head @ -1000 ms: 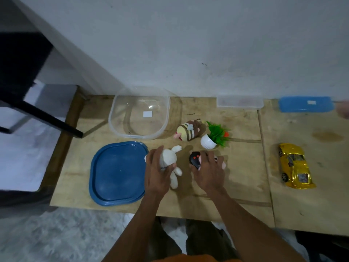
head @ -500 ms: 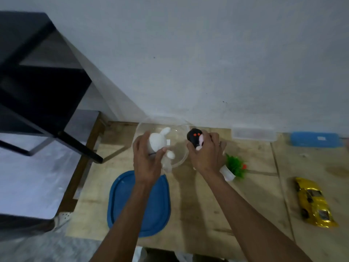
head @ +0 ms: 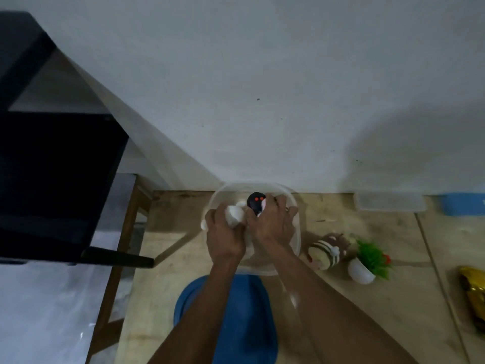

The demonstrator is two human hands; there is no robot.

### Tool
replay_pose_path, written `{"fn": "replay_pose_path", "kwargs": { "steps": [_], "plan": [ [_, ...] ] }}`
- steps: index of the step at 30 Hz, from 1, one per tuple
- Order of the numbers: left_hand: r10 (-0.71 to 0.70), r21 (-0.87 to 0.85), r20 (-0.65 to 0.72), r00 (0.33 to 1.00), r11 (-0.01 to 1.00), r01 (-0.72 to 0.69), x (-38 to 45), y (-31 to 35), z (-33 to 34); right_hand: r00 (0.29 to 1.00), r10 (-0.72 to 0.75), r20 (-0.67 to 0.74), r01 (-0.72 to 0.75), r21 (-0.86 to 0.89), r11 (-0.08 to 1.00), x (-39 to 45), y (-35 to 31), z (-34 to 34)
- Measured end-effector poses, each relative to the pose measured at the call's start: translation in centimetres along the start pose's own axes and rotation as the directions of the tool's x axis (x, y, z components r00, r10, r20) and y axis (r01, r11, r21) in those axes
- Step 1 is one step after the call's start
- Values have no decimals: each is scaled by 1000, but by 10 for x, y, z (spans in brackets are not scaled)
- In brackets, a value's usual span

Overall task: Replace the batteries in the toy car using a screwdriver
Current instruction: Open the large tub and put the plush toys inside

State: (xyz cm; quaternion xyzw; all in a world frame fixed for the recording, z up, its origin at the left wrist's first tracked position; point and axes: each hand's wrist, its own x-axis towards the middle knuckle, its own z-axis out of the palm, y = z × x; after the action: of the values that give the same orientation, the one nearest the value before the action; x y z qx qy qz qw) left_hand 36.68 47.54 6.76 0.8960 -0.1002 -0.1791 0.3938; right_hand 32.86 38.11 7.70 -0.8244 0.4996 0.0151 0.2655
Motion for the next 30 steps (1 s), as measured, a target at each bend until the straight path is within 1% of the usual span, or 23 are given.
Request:
{"fn": "replay_pose_path", "kwargs": {
  "steps": [3, 6, 8, 10, 13, 15, 17, 19, 22, 25, 27, 28, 30],
  "plan": [
    [-74, 22, 9, 997, 997, 73, 7, -4, 9, 999, 29, 43, -28, -43, 999, 7, 2, 14],
    [-123, 18, 31, 992, 992, 123, 10, -10, 16, 997, 58, 51, -57, -31, 998, 10, 8, 24],
    [-137, 8, 41, 990, 991, 137, 13, -12, 21, 998, 41, 37, -40, -19, 999, 12, 10, 27],
    [-124, 32, 69, 990, 992, 122, 17, -14, 23, 999, 4, 40, -4, -8, 1000, 14, 12, 29],
    [-98, 140, 147, 984, 987, 77, 18, -13, 21, 995, -22, 98, 22, -1, 1000, 17, 19, 31],
    [-83, 285, 174, 981, 958, 30, 14, -9, 19, 990, -55, 132, 61, -43, 997, 18, 22, 29],
    [-43, 413, 177, 983, 910, -34, 11, -4, 16, 984, -137, 112, 153, -147, 977, 20, 23, 27],
    [-19, 475, 208, 978, 876, -84, 13, -2, 15, 975, -209, 70, 219, -216, 952, 23, 22, 26],
    [-61, 490, 254, 965, 868, -74, 18, -3, 15, 968, -252, 17, 250, -189, 950, 28, 26, 31],
    [-45, 454, 319, 947, 884, -111, 22, -5, 17, 976, -207, 71, 211, -40, 977, 34, 32, 31],
    [-45, 425, 348, 936, 898, -115, 24, -7, 21, 972, -209, 107, 210, -5, 978, 35, 34, 26],
    [-71, 419, 354, 933, 904, -90, 24, -8, 22, 969, -219, 114, 222, -15, 975, 34, 35, 22],
    [-135, 356, 326, 936, 935, 10, 23, -6, 24, 966, -243, 93, 249, -59, 967, 30, 36, 15]
  ]
}}
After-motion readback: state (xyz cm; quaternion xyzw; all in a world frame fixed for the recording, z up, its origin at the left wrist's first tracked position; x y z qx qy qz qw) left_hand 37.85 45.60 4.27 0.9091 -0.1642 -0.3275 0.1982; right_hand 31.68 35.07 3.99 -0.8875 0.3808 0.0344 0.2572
